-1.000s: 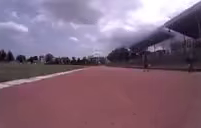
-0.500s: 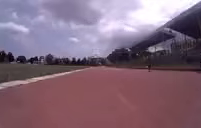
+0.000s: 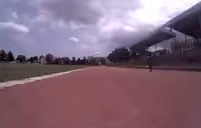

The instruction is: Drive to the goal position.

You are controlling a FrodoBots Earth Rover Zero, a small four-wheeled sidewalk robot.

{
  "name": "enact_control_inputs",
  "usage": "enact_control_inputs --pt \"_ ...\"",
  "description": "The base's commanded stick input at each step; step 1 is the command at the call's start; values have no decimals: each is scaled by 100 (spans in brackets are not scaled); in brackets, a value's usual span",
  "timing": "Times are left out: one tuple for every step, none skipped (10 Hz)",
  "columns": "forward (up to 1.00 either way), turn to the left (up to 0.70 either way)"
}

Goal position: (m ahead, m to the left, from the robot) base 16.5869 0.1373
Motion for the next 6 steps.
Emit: enact_control_inputs --pt "45 0" --pt "45 0" --pt "45 0" --pt "45 0" --pt "45 0" --pt "45 0"
